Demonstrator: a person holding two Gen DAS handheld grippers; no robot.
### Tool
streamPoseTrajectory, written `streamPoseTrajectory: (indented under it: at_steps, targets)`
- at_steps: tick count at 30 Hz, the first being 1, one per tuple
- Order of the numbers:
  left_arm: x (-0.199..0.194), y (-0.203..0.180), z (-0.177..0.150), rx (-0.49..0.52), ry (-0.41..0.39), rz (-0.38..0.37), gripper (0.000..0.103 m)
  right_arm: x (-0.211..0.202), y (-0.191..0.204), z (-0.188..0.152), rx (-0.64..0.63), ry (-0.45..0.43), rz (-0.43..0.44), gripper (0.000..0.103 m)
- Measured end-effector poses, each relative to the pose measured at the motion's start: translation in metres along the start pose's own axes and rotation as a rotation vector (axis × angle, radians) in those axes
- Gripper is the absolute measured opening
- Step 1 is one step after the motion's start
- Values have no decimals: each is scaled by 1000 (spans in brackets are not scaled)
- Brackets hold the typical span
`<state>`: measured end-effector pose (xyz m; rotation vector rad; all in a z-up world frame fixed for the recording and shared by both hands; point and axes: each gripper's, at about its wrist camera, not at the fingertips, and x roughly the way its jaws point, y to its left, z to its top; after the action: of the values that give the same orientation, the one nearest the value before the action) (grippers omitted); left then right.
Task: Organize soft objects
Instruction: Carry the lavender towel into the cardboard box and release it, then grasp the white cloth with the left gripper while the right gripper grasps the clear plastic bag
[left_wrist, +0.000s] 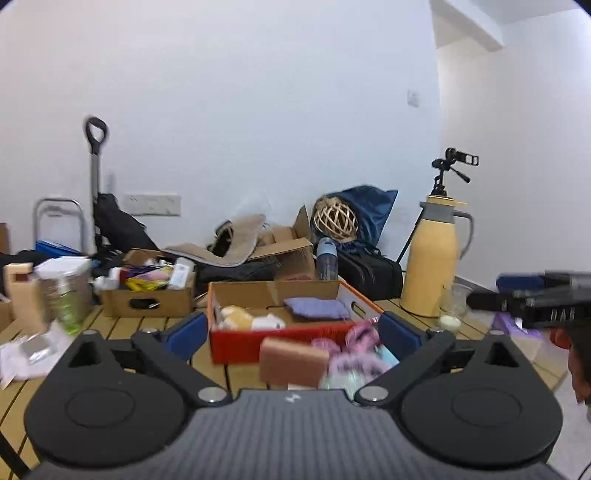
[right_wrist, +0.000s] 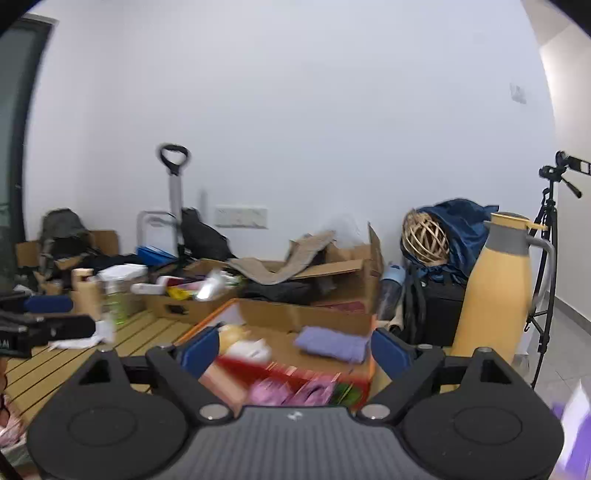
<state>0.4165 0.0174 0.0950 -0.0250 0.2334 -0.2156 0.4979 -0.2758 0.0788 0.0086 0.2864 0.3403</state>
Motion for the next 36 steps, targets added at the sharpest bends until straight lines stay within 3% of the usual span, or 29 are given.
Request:
streamPoseTrajectory:
  at_steps: [4,8,12,17,21,25,27,30,34,36]
  targets:
    - [-59,-13,-44,-2,14,-3,103,-63,31,-65,55,20,-9,90]
    - [-87,-21,-69,1,67,-29,103,-98,47,-109,129,85,-4,90]
    - [-95,-27,-73,15,68,-21,103,-112,61,-124,89,122,9,90]
    - [-84,-24,-79,-3,85,-16,103,-112,65,-125,113,99,3,89]
    - [-48,-18,-88,-11,146,-19,103,-88,59,-127,145,124,0,88]
    - [2,-3,-89,-67,197,25,103,-50,50,-124,169,156,5,85]
    - [30,7,-88,-105,228,12,102,-30,45,-121,184,168,13,78]
    - [72,18,-86,-128,257,4,92,7,38,-115,193,186,24,71]
    - [128,27,-86,-119,322,-8,60,61,30,-104,207,202,34,66]
    - [153,32,-89,-131,357,-27,59,90,28,-98,205,207,41,64]
